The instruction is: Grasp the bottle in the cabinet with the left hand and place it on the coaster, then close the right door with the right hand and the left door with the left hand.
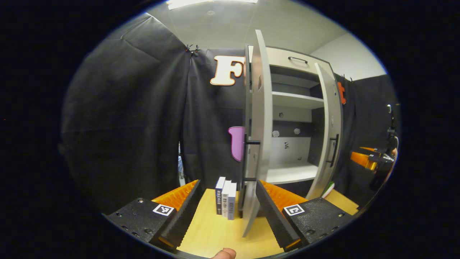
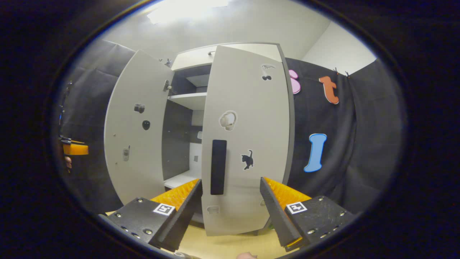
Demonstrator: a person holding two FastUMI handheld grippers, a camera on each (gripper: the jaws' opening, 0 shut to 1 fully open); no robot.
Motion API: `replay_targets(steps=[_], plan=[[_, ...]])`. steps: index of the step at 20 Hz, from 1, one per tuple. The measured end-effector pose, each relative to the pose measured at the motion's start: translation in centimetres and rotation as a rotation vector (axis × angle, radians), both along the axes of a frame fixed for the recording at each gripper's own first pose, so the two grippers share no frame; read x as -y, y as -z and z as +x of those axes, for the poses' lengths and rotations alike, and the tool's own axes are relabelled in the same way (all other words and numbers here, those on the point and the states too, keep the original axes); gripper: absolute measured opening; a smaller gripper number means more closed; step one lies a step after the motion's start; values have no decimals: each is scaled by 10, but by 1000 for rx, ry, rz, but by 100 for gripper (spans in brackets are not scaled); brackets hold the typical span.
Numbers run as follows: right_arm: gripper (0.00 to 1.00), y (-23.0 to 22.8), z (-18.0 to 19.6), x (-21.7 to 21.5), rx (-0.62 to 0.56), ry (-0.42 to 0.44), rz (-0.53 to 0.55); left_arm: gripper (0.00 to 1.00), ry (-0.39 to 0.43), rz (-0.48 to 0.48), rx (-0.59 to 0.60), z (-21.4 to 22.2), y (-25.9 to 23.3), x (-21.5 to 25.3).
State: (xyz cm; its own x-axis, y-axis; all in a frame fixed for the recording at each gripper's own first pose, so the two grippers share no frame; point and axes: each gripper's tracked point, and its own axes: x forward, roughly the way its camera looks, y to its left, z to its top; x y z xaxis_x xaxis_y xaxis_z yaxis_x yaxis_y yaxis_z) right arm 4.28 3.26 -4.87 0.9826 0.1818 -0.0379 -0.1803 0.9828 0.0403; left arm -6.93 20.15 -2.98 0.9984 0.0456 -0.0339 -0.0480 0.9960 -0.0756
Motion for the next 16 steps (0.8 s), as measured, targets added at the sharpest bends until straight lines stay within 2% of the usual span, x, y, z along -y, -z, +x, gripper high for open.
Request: replay_targets(steps=[4, 6, 10, 14, 16], plan=[[97, 6, -14, 2, -15, 12, 6, 95, -2, 24, 5, 21, 1, -19], [97, 14, -24, 1, -26, 4, 5, 95, 26, 5, -15, 34, 6, -20], [96, 23, -50, -7, -31, -112, 55, 93, 30, -40, 23, 57, -9, -29], [96, 30, -53, 22, -65, -22, 83, 95, 37, -33, 44, 87, -26, -31], [97, 36, -58, 37, -70, 16, 70, 95, 82, -56, 66, 91, -41, -10]])
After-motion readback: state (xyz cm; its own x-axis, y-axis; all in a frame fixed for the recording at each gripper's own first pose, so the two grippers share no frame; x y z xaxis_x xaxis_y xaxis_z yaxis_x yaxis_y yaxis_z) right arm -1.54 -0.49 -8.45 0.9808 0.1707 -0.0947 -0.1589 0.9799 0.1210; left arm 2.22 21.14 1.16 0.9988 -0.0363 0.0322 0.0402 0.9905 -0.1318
